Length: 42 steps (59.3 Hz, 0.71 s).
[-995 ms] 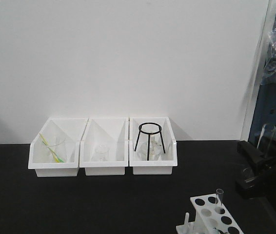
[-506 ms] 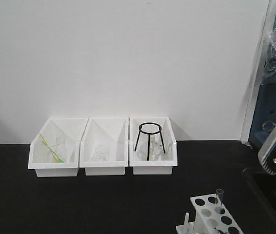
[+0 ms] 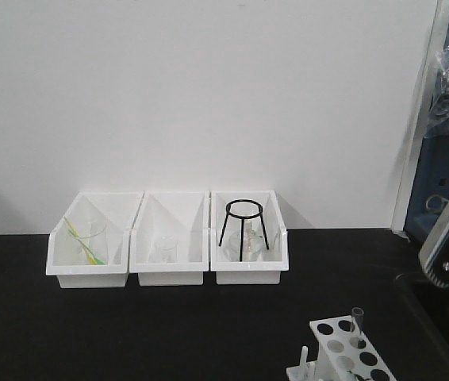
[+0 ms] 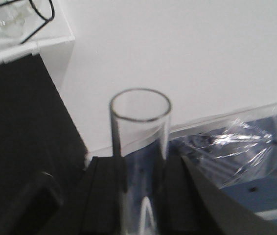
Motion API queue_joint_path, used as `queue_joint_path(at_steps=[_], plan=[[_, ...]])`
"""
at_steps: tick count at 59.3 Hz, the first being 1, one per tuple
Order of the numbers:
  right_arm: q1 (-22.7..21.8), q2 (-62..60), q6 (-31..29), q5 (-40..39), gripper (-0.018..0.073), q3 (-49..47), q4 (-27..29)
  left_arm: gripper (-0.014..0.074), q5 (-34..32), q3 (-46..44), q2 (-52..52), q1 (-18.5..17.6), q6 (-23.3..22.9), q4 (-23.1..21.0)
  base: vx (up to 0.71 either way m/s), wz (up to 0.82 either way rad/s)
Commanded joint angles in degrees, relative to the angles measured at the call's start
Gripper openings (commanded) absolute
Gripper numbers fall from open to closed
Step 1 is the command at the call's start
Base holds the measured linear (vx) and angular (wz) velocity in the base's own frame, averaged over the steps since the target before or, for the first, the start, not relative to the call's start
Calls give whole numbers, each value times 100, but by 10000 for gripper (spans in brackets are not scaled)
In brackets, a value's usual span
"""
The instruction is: Flip and reinsert test tube from rack
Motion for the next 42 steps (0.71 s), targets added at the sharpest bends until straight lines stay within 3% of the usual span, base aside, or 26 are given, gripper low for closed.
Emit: queue_joint_path(at_steps=[1, 11, 23, 31, 42], plan=[[12, -110, 1275, -376, -9, -216, 441, -6, -453, 12, -65, -48, -3, -26, 0, 0], [6, -110, 3282, -478, -9, -216, 1010, -6, -453, 12, -65, -48, -3, -26, 0, 0], [6, -110, 5259, -671, -9, -216, 1021, -6, -453, 12, -65, -48, -3, -26, 0, 0], [6, -110, 5972, -672, -9, -204, 1002, -6, -453, 12, -65, -48, -3, -26, 0, 0], [6, -104, 6035, -792, -9, 12, 996, -6, -453, 12, -65, -48, -3, -26, 0, 0]])
